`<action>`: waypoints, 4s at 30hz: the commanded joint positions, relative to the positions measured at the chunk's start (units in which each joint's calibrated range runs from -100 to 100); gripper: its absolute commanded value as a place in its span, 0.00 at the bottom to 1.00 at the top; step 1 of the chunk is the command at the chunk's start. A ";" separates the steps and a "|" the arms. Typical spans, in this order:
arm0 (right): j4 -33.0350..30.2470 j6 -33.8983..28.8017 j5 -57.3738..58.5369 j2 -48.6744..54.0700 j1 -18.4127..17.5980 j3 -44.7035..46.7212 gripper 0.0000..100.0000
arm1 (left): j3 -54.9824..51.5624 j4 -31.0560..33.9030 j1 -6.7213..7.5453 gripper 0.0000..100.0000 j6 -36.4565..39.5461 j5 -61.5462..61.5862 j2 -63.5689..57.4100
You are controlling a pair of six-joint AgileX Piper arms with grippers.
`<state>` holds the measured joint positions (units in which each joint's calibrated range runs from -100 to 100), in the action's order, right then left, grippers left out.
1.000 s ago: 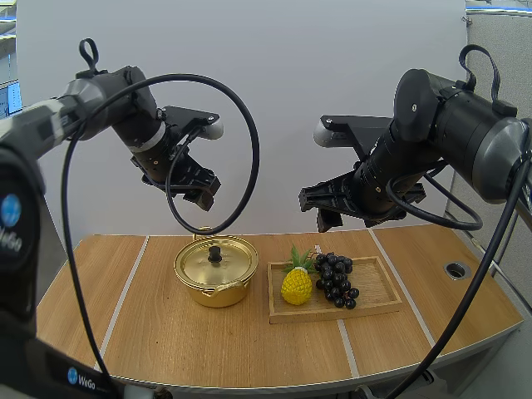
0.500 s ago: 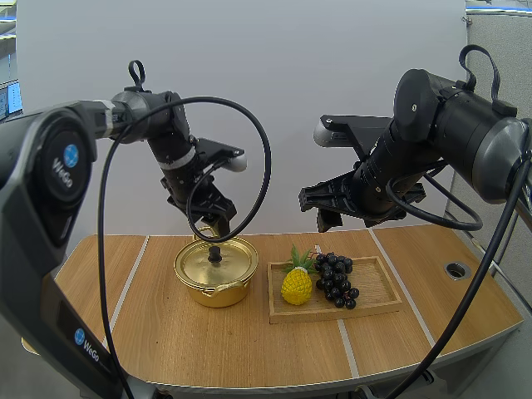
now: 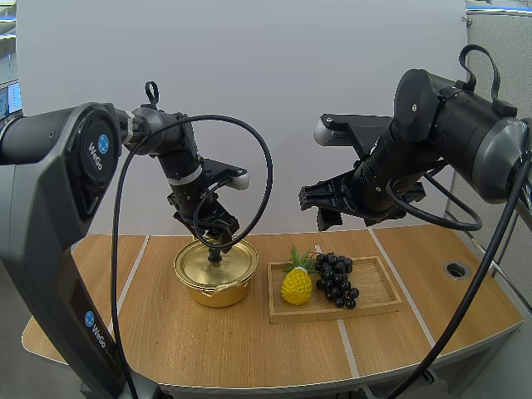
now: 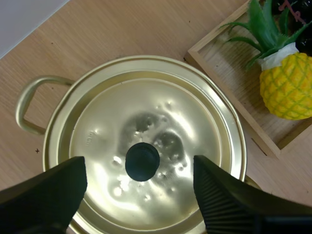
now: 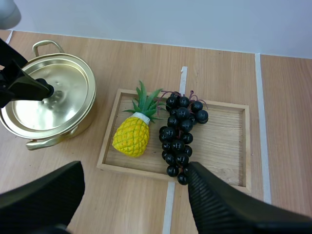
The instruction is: Open the pot, put the grape inside, and close it
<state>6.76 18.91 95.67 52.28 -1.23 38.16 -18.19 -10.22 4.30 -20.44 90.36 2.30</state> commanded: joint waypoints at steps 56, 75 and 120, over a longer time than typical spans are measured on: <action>0.23 0.07 -1.29 0.46 -0.10 -0.43 1.00 | 14.27 -1.25 0.19 0.00 2.00 9.64 -1.63; 0.23 0.07 -1.29 0.46 -0.10 -0.43 1.00 | 48.17 -0.03 0.19 0.00 4.71 9.64 -20.79; -0.99 -0.51 -21.32 -34.27 3.72 -0.43 1.00 | 75.26 7.89 0.19 0.00 7.59 -3.91 -23.17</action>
<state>5.40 17.13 75.44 19.37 2.24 38.16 56.84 -3.01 4.30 -13.14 88.64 -20.60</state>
